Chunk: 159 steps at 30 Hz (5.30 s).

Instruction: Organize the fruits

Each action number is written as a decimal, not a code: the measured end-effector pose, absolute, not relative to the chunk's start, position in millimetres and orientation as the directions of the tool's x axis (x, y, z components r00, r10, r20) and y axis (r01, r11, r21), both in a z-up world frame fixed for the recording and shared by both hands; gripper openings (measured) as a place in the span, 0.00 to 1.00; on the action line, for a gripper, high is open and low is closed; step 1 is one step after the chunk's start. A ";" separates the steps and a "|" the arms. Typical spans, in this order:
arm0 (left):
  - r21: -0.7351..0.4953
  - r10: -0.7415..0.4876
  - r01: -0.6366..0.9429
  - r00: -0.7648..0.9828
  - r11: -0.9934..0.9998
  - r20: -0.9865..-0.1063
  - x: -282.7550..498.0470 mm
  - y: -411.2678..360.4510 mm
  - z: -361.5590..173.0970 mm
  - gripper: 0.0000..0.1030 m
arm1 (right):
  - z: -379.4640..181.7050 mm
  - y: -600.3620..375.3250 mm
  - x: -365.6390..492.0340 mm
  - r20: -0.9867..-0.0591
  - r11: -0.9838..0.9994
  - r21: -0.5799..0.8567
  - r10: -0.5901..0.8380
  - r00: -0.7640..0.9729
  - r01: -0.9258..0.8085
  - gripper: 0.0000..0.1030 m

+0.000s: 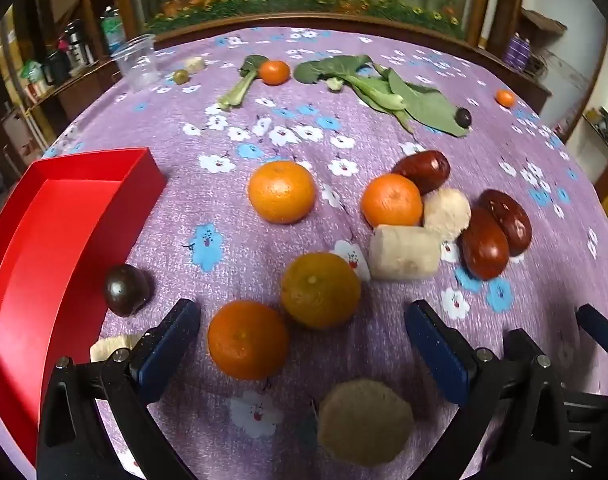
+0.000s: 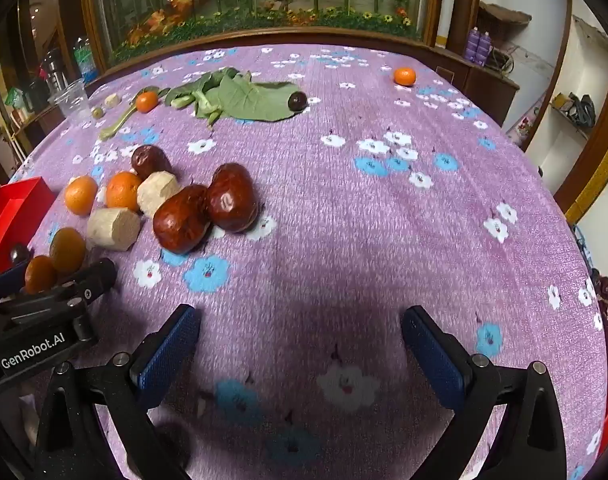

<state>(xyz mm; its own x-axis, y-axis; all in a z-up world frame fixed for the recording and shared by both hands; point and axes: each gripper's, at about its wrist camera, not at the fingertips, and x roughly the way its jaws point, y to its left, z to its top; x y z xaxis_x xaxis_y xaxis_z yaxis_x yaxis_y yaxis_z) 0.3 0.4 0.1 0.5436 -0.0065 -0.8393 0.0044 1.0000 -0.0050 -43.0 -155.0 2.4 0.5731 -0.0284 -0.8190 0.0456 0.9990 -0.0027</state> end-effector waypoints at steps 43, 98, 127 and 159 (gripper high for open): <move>-0.126 -0.041 -0.020 0.886 0.992 -0.461 -168.3 64.1 127.6 0.99 | 97.6 -124.8 -164.9 -0.520 0.991 0.073 -0.060 0.852 0.115 0.99; -0.112 -0.359 0.419 0.576 0.901 -0.734 -67.8 6.2 37.8 0.39 | 16.4 -109.5 -115.7 -0.804 0.972 0.124 0.216 0.553 -0.199 0.43; -0.230 -0.133 -0.020 0.765 0.973 -0.630 -113.7 187.2 92.0 0.32 | 89.3 -33.3 -136.1 -0.671 0.860 0.279 0.492 0.555 -0.427 0.26; -0.257 0.089 -0.313 0.774 0.915 -0.626 -136.5 302.1 79.8 0.57 | 51.6 144.3 -87.8 -0.711 0.758 0.312 0.586 0.388 -0.573 0.40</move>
